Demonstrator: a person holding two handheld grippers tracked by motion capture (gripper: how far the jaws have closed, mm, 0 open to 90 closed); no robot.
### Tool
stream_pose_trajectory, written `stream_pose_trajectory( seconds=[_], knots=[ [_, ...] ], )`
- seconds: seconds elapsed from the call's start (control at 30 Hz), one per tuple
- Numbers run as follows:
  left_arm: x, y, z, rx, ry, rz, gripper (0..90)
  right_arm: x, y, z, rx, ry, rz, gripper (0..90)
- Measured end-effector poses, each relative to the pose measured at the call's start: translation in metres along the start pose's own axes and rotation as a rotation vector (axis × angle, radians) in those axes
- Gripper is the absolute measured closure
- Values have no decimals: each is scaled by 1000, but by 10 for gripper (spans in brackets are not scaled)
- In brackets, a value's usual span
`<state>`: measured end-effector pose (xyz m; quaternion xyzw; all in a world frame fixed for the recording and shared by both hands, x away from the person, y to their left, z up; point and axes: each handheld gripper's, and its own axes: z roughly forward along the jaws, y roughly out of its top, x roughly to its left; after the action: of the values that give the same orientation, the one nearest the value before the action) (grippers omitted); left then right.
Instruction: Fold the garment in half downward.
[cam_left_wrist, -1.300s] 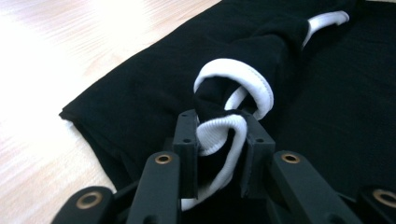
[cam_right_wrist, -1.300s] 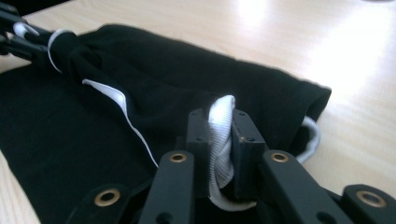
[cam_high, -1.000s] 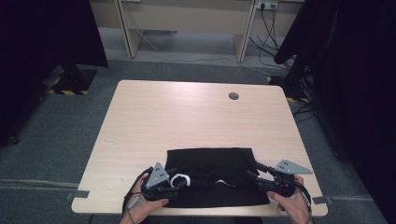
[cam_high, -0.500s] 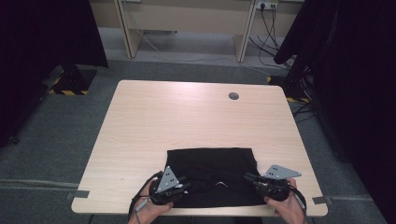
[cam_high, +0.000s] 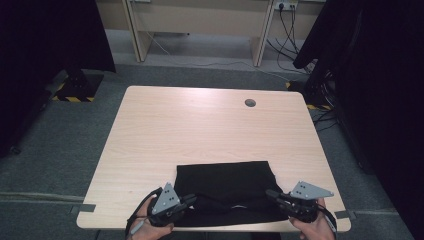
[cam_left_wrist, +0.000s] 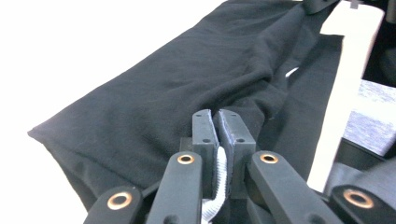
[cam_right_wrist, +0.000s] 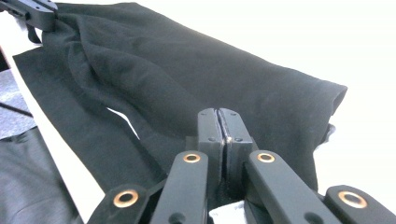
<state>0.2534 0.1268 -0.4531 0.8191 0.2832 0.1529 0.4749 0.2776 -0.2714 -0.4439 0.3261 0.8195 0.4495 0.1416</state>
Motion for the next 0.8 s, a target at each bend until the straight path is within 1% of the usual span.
stream_pose_trajectory(
  seconds=[0.07, 0.13, 0.17, 0.23, 0.27, 0.33, 0.4, 0.47, 0.5, 0.6, 0.7, 0.8],
  knots=[
    [-3, -6, 1, 23, -10, 1, 849, 6, -5, -1, 15, 5, -7, 887],
    [-5, -15, 4, 55, -6, 4, 840, 11, -13, 1, 51, 9, -14, 886],
    [-6, -20, 7, 78, -9, -5, 827, 12, -16, 3, 61, 8, -15, 886],
    [-8, -25, 9, 107, 5, -1, 795, 11, -22, 6, 97, -4, -13, 885],
    [-10, -26, 9, 118, 7, 0, 765, 10, -24, 7, 105, -3, -5, 884],
    [-11, -25, 9, 133, 24, -10, 731, 8, -27, 9, 128, -1, 1, 879],
    [-10, -24, 10, 140, 34, -16, 706, 8, -28, 12, 131, 0, 5, 873],
    [-8, -25, 11, 132, 28, -26, 707, 8, -27, 13, 135, -12, -2, 863],
    [-6, -25, 12, 126, 23, -38, 708, 9, -26, 14, 136, -18, -7, 859],
    [1, -25, 14, 120, 19, -57, 711, 9, -24, 18, 140, -23, -10, 855],
    [7, -21, 18, 138, 25, -55, 712, 6, -21, 22, 146, -37, -11, 853],
    [20, -13, 27, 151, 35, -54, 712, 1, -17, 28, 144, -47, 0, 850]
  ],
)
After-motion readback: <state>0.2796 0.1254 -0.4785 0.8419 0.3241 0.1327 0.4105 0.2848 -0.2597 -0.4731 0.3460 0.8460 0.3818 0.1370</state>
